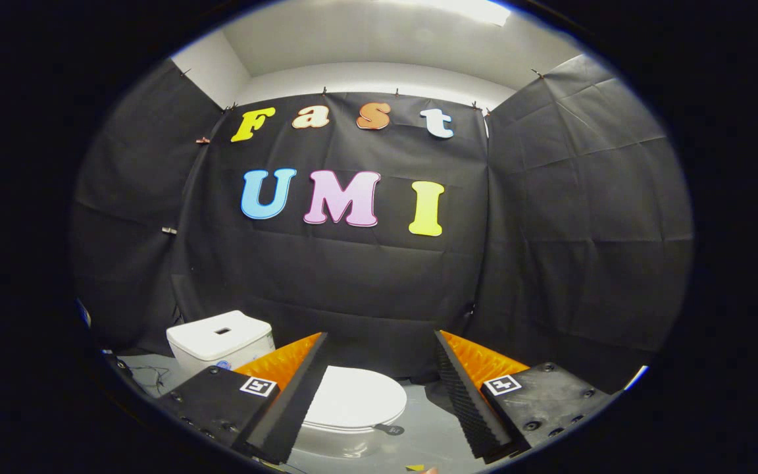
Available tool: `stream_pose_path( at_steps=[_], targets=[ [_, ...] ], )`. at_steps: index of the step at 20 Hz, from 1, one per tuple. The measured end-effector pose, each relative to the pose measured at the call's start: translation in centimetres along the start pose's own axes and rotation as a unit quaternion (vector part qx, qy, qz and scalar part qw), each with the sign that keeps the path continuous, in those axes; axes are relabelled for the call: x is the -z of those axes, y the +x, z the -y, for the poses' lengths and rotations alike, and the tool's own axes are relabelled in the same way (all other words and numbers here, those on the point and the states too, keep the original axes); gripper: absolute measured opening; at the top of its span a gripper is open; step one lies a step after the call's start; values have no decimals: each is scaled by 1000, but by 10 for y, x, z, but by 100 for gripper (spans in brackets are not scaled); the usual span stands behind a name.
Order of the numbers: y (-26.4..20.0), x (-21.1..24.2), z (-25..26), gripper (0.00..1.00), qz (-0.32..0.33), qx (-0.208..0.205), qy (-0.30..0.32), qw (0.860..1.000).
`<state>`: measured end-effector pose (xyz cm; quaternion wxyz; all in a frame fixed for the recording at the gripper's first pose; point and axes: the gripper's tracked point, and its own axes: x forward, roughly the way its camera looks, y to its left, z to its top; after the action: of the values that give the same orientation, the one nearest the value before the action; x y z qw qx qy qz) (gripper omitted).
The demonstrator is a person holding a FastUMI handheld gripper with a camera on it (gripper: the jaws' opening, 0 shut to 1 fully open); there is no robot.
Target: Open the toilet lid.
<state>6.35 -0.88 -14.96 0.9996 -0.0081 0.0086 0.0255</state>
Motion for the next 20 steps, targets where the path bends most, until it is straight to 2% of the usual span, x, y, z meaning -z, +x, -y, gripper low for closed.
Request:
stream_pose_path(
  at_steps=[5, 11, 16, 20],
  targets=[
    [17, 60, 9, 98, -55, -13, 43, 997],
    [32, 140, 28, 99, -141, -20, 115, 983],
    [61, 197, 33, 99, -225, -24, 170, 959],
    [85, 268, 42, 99, -309, -4, 261, 914]
  ],
)
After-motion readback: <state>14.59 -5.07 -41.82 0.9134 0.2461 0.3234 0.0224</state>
